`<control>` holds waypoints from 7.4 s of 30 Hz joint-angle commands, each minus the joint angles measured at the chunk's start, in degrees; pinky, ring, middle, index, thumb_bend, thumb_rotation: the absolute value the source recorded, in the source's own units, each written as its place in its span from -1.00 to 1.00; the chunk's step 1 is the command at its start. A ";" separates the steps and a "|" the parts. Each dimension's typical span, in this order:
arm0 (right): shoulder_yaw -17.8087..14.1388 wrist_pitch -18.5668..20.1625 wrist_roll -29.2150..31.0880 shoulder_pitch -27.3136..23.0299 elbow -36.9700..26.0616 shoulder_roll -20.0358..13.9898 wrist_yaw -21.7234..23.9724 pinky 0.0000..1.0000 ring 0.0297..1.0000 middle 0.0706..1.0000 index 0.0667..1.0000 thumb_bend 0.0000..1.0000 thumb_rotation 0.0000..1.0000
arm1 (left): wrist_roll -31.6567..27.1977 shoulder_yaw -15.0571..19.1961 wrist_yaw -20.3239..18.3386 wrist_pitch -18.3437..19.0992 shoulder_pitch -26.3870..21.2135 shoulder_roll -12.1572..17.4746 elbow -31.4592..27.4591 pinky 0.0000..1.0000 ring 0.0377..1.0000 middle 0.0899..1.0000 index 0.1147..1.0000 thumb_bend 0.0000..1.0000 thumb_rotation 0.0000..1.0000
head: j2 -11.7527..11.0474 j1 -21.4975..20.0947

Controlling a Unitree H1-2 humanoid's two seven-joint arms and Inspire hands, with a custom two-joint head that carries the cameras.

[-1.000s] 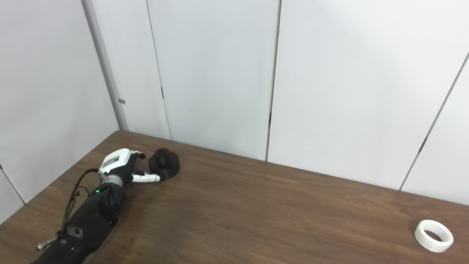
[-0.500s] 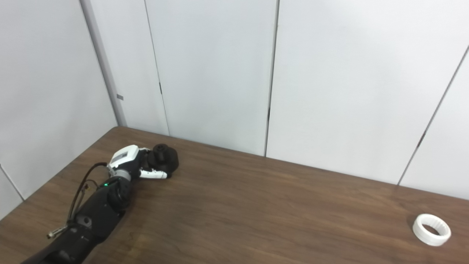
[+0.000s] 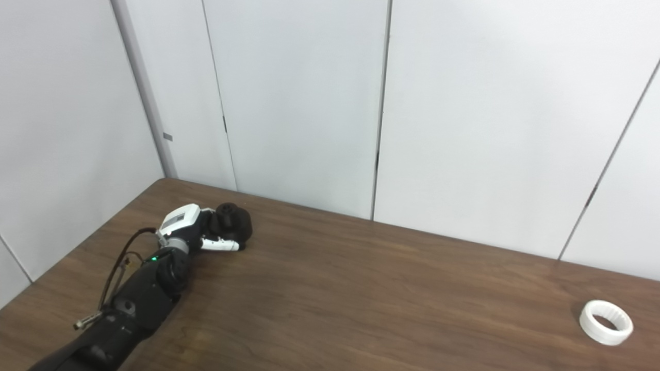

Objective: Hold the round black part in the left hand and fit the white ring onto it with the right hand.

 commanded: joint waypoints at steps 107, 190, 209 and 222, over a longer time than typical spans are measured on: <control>11.24 13.60 -8.04 -0.93 -13.72 4.40 -5.69 1.00 0.92 0.77 0.94 0.14 1.00 | 3.67 -12.68 -13.03 -12.37 29.99 -15.64 -56.28 0.77 0.69 0.54 -0.17 0.04 -0.89 | 9.35 -24.69; 4.88 19.32 -53.18 -36.51 3.56 -18.51 28.30 1.00 1.00 1.00 0.85 1.00 -0.10 | 6.86 -9.61 -15.09 -19.12 35.62 -16.48 -52.54 0.72 0.76 0.55 -0.16 0.05 -0.89 | 8.53 -39.21; 19.00 19.27 -62.14 -46.34 18.21 -25.45 33.41 1.00 1.00 1.00 0.83 1.00 -0.16 | 6.84 -9.52 -15.59 -18.96 36.13 -16.80 -53.49 0.77 0.76 0.55 -0.16 0.05 -0.90 | 9.04 -38.48; 21.82 19.23 -62.76 -46.89 20.19 -25.47 31.30 1.00 1.00 1.00 0.84 1.00 -0.15 | 7.55 -9.78 -15.98 -18.51 36.59 -17.41 -54.43 0.82 0.77 0.55 -0.16 0.05 -0.90 | 9.57 -37.25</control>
